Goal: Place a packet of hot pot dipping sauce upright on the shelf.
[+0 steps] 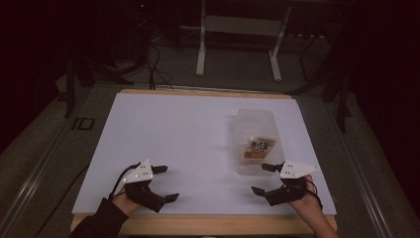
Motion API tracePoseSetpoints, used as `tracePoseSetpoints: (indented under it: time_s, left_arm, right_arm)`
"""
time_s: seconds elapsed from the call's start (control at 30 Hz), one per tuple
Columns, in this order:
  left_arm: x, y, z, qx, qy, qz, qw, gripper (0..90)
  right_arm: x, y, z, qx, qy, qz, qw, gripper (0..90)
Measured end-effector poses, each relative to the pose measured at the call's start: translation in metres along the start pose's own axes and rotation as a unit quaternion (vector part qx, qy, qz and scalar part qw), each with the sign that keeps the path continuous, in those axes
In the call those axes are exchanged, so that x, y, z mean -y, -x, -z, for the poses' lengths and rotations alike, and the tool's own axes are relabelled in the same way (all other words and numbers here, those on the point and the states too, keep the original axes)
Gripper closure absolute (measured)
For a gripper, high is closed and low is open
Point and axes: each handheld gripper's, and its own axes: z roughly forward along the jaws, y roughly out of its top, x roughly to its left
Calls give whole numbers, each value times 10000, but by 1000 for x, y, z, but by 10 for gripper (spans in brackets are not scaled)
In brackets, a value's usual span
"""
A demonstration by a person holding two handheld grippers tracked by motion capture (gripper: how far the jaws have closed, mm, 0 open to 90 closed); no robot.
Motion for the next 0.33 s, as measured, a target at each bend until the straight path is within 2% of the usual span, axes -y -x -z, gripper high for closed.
tracePoseSetpoints:
  time_s: [0.33]
  left_arm:
    - [0, 0, 0, 7, 27, -7, 10000, 7]
  right_arm:
    - [0, 0, 1, -100, 64, -23, 9999, 150]
